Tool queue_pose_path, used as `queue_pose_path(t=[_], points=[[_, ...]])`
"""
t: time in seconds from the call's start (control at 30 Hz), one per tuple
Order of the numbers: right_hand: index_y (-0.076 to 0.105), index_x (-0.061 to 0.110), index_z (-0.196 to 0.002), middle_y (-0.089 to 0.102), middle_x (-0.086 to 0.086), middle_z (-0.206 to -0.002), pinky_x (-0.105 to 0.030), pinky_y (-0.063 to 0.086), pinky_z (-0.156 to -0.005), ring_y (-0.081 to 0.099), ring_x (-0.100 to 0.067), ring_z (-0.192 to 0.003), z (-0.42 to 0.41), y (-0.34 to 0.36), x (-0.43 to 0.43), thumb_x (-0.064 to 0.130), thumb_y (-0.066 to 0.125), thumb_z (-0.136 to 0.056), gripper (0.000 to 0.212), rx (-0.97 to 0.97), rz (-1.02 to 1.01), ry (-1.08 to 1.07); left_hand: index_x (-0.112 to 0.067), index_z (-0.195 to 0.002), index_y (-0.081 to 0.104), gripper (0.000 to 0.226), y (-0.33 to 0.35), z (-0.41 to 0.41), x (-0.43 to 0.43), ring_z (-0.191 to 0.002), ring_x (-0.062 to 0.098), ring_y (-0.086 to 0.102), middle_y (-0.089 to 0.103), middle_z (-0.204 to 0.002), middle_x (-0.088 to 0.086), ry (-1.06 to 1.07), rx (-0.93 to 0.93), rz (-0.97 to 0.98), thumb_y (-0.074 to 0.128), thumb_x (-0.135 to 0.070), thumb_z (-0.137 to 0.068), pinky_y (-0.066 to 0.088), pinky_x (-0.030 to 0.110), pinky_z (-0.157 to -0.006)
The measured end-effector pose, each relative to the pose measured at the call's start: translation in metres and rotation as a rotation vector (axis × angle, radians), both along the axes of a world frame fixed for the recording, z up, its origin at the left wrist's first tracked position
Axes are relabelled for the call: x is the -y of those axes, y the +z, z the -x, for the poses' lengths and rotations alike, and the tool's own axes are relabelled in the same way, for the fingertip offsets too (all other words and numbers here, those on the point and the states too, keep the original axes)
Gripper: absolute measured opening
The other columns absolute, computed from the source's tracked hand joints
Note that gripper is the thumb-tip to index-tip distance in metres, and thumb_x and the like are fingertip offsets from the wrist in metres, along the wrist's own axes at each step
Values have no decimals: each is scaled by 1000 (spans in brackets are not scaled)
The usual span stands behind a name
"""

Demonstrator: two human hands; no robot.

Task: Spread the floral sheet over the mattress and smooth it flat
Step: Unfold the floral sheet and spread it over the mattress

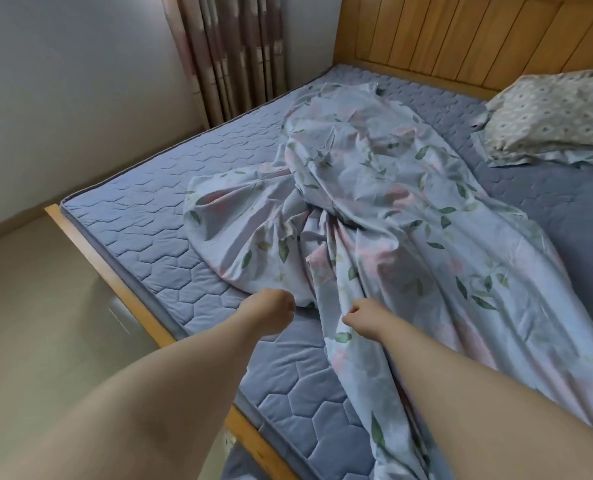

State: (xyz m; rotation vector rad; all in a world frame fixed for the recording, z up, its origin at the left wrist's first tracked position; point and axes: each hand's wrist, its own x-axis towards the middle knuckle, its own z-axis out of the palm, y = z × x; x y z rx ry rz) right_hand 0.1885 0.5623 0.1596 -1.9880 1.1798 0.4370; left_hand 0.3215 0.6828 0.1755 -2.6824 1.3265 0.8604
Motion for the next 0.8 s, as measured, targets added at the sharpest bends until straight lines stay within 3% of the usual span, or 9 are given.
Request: queue_pose_path(t=[0.1,0.2,0.27,0.37,0.47,0.63,0.7,0.73,0.8], points=[[36,16,-61,40,-5,-73,-27,33,-59,39,-21,-68,-34,-21,8,14,46,-90,30,-47,-25,-126,-19,-119,60,31,-17,-41,12,-110,29,56,59,-123,7,-73,-17,-60,38,-21,-97,44,30,-80],[33,17,-60,35,-2,-67,-26,27,-51,33,-17,-59,-63,-37,8,11,43,-89,31,-79,-45,-210,-21,-127,53,35,-32,-79,21,-113,30,55,56,-129,8,-92,-64,-91,39,-18,-95,46,34,-87],[36,16,-63,42,-4,-77,-25,30,-53,35,-15,-61,-83,-51,9,13,43,-90,29,-94,-59,-231,-23,-140,37,43,-42,-102,30,-113,31,55,54,-129,10,-102,-108,-104,38,-19,-96,46,34,-84],[51,14,-83,51,-10,-114,-26,38,-71,46,-20,-82,-112,-70,12,19,45,-93,13,-112,-91,-235,-27,-148,18,57,-64,-132,47,-107,32,57,56,-124,12,-132,-175,-95,40,-20,-95,45,35,-75],[58,9,-110,48,-11,-129,-27,40,-77,48,-23,-91,-132,-90,18,22,46,-94,24,-112,-78,-270,-35,-148,19,59,-91,-151,64,-115,28,53,47,-135,6,-194,-222,-99,40,-18,-95,43,33,-76],[57,10,-115,43,-10,-132,-28,43,-81,49,-25,-93,-143,-114,24,21,45,-93,27,-183,-82,-277,-37,-146,23,56,-116,-162,76,-122,26,50,46,-139,5,-201,-328,-129,42,-20,-96,48,38,-88],[55,12,-120,40,-8,-135,-31,45,-86,52,-26,-99,-149,-123,32,21,44,-93,30,-192,-86,-295,-37,-147,21,60,-127,-164,85,-113,24,56,51,-134,7,-96,-444,-134,47,-21,-95,49,37,-89],[53,12,-124,38,-7,-137,-32,46,-89,53,-26,-105,-150,-125,34,21,44,-94,32,-193,-86,-294,-38,-147,19,63,-132,-164,88,-99,23,59,57,-126,9,28,-553,-122,49,-21,-94,50,35,-83],[50,14,-130,36,-6,-141,-34,44,-95,50,-27,-117,-155,-135,43,22,43,-96,36,-183,-76,-271,-41,-147,14,66,-143,-162,100,-69,17,50,60,-90,7,254,-760,-80,49,-21,-95,47,31,-68]])
